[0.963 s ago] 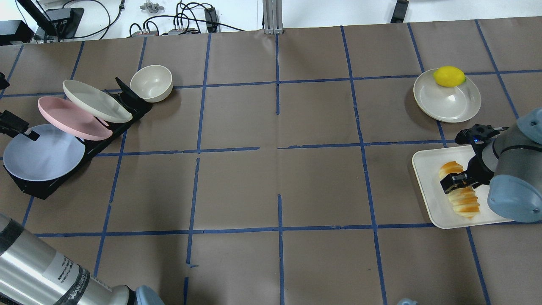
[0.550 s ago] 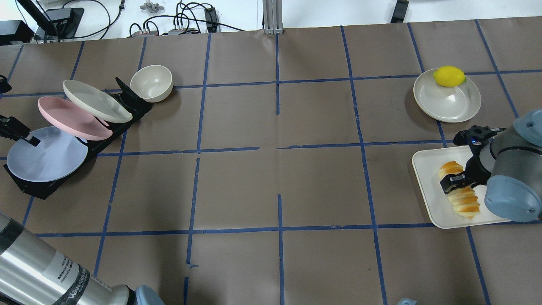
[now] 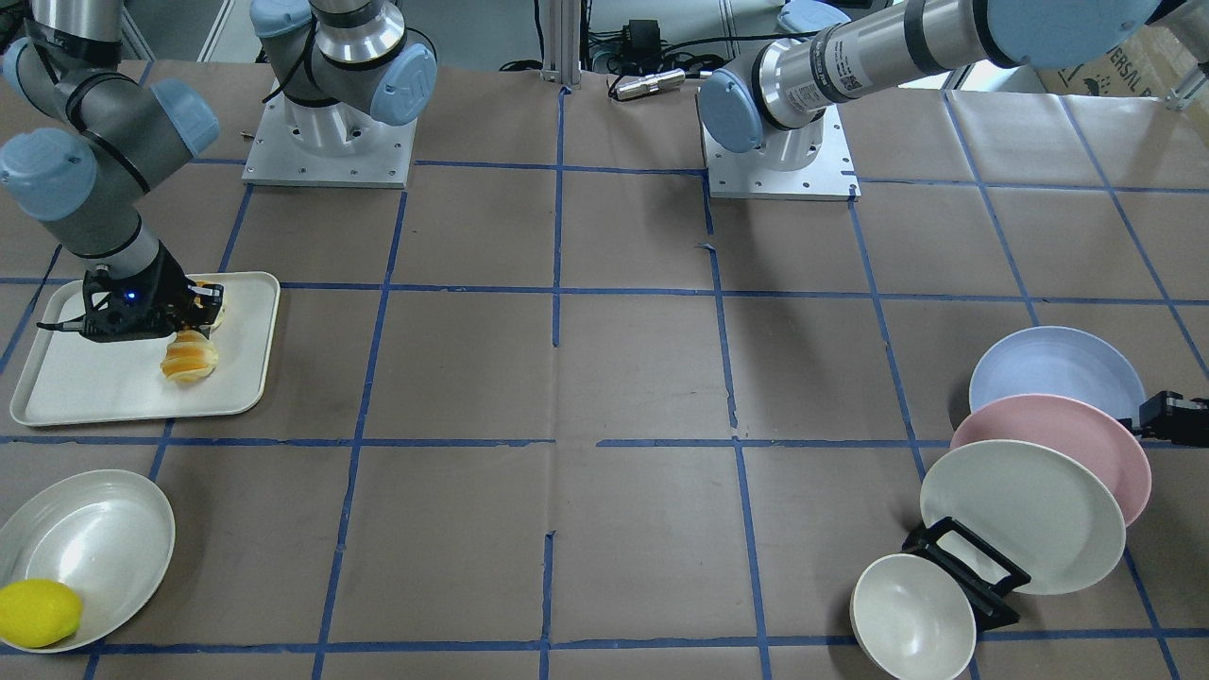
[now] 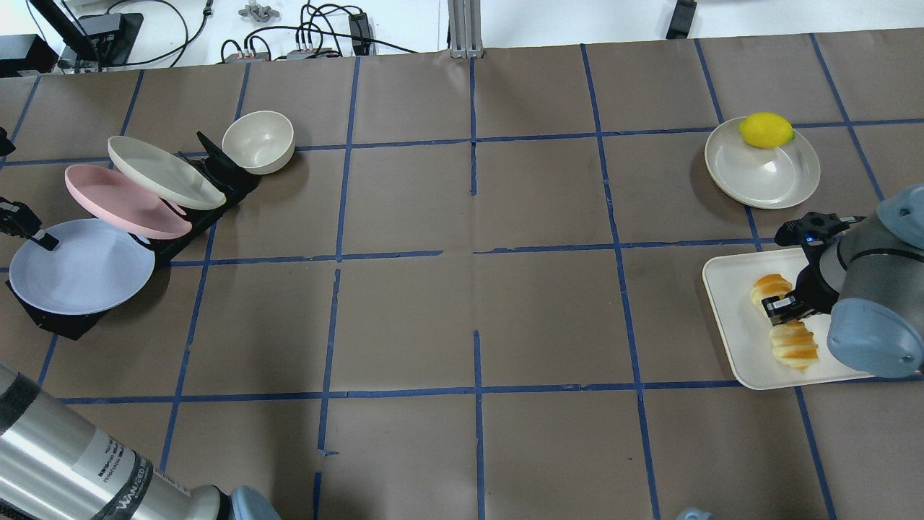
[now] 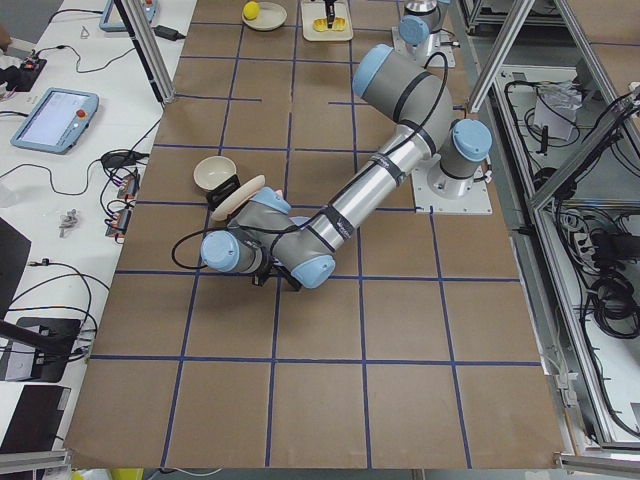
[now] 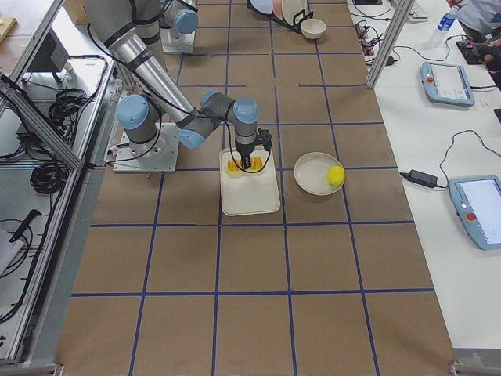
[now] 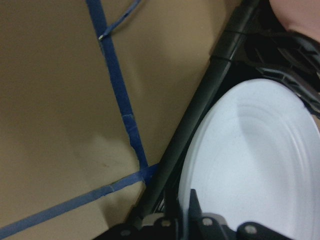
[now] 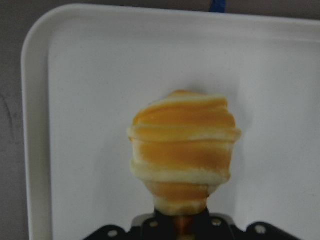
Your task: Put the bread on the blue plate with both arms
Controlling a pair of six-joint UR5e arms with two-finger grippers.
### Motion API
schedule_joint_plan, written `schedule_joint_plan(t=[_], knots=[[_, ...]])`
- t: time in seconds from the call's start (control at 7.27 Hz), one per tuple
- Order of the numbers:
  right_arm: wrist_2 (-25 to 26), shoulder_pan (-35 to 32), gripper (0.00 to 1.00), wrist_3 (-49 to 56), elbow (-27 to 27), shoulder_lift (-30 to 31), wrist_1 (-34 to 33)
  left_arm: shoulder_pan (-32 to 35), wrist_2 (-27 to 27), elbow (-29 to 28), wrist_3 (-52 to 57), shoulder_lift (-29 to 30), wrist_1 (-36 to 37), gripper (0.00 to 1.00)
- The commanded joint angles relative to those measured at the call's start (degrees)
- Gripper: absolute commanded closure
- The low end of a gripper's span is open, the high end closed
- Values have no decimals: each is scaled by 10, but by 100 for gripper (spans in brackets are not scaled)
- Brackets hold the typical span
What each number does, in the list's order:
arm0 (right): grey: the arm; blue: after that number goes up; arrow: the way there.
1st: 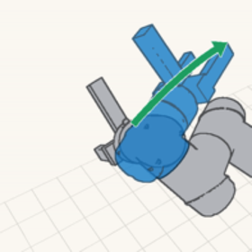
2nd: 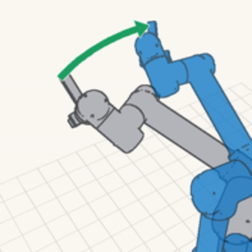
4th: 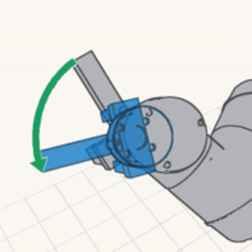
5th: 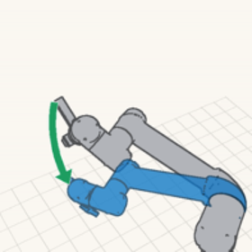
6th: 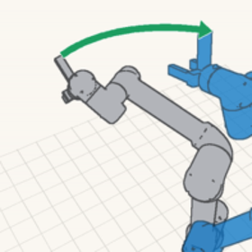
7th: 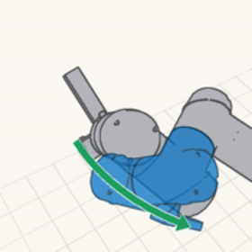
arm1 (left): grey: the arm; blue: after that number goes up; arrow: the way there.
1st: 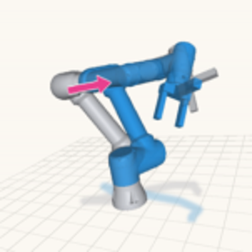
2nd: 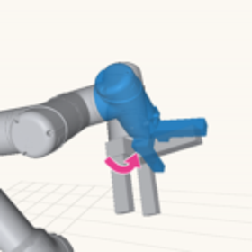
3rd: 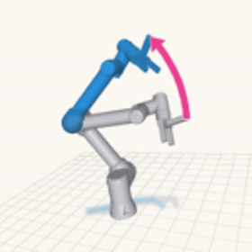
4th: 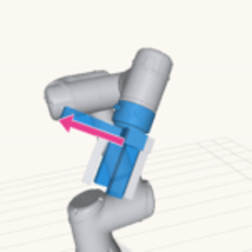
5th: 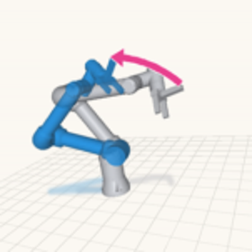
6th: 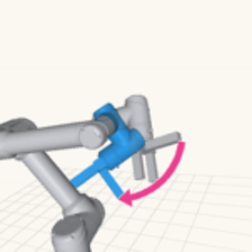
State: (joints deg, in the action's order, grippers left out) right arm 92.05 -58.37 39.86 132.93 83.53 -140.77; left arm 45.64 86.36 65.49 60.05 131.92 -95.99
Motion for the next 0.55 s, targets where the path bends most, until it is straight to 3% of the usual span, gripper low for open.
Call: schedule_joint_plan(t=[0.0, 0.14, 0.41], knots=[[1, -2, 96, 1, -4, 48, 8, -3, 10, -1, 2, -20, -17, 89], [1, -3, 96, 3, -8, 79, 30, -6, 19, 4, 4, -40, -38, 89], [1, -3, 96, 5, -82, 128, 172, -6, 18, 24, 21, -82, -56, 89]])
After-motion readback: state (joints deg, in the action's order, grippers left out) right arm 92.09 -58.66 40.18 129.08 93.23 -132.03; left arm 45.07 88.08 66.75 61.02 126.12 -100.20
